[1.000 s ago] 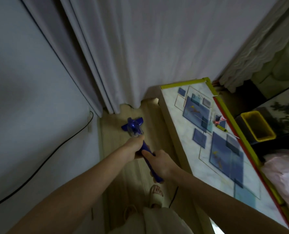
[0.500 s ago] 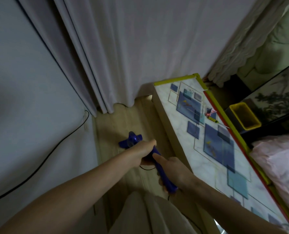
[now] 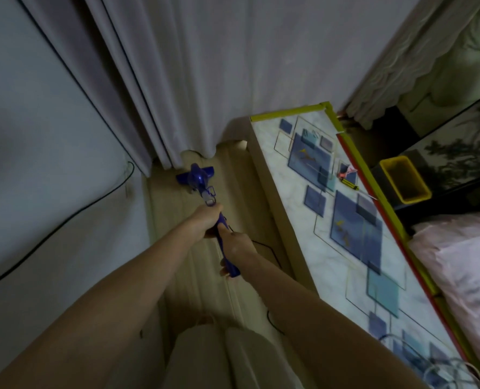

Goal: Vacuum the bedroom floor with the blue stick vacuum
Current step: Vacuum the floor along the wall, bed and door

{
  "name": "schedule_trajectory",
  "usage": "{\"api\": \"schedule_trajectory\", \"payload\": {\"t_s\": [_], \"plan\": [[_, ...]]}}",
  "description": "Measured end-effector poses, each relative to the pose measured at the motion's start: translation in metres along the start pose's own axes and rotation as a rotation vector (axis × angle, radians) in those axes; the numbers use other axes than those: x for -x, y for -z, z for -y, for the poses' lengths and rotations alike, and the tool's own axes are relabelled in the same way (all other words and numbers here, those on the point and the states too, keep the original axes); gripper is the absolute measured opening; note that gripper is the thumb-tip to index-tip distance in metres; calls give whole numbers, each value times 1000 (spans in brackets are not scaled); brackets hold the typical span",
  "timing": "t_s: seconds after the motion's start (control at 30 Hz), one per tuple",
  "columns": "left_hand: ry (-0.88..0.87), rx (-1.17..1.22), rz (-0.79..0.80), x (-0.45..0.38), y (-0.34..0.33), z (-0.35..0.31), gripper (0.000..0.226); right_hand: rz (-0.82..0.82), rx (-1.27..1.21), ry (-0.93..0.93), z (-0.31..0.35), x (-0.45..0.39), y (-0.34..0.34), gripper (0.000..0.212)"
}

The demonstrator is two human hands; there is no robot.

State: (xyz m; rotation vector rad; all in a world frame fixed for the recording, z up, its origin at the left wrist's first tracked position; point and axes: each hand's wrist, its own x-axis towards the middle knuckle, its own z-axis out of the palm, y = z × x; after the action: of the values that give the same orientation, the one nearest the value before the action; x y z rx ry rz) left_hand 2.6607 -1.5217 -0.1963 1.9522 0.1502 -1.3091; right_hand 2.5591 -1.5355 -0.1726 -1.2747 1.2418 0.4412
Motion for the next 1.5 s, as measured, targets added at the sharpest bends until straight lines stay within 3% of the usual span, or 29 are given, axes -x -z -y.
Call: {"api": "schedule_trajectory", "payload": {"t_s": [0.4,0.67,0.8,0.97,1.2,1.33,1.5], "plan": [[9,-6,28,3,5,14,23,-41,21,117,-24,-6,-13,54],[10,-21,56,51,-14,28,27,19,37,136,-44,52,16,51],[45,-22,96,76,-27,39,40,55,25,136,-59,87,36,49],[130,130,166,109,-48,58,41,110,72,164,-81,129,69,43],[165,350,240,157,-99,64,17,122,333,154,-95,164,130,49],[147,389,231,162,-119,57,21,49,493,254,-92,162,150,45],[237,268,233,153,-119,67,23,81,387,229,-116,166,141,42]]}}
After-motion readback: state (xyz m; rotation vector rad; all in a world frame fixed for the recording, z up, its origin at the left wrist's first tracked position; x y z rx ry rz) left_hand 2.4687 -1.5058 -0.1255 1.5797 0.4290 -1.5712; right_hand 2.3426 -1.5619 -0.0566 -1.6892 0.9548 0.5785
